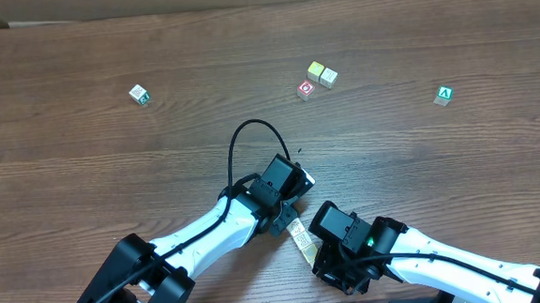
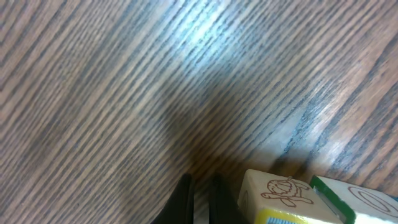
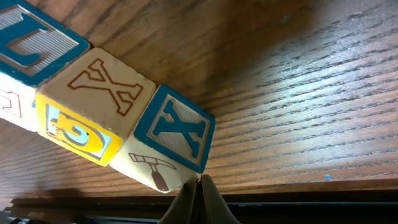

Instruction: Flip 5 blocks

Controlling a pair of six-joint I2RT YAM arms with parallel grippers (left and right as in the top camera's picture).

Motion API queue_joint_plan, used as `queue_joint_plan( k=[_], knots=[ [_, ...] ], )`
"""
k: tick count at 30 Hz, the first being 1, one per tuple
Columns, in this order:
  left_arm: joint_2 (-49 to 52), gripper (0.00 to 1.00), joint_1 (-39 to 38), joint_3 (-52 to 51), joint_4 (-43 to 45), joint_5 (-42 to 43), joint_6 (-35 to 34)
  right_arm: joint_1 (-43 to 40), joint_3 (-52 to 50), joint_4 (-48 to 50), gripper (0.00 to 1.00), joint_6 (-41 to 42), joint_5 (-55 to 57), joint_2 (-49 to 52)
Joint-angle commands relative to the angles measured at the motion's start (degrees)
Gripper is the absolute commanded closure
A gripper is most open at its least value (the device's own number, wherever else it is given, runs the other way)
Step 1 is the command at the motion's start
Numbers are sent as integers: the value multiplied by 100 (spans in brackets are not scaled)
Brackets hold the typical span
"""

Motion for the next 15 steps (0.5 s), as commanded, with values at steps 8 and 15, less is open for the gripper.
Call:
queue_joint_plan(
  k=[8, 15],
  knots=[
    [149, 96, -44, -31, 85, 466, 66, -9, 24, 234, 96, -4, 501, -46],
    [149, 95, -44, -31, 90, 275, 131, -9, 24, 195, 96, -7, 466, -46]
  ],
)
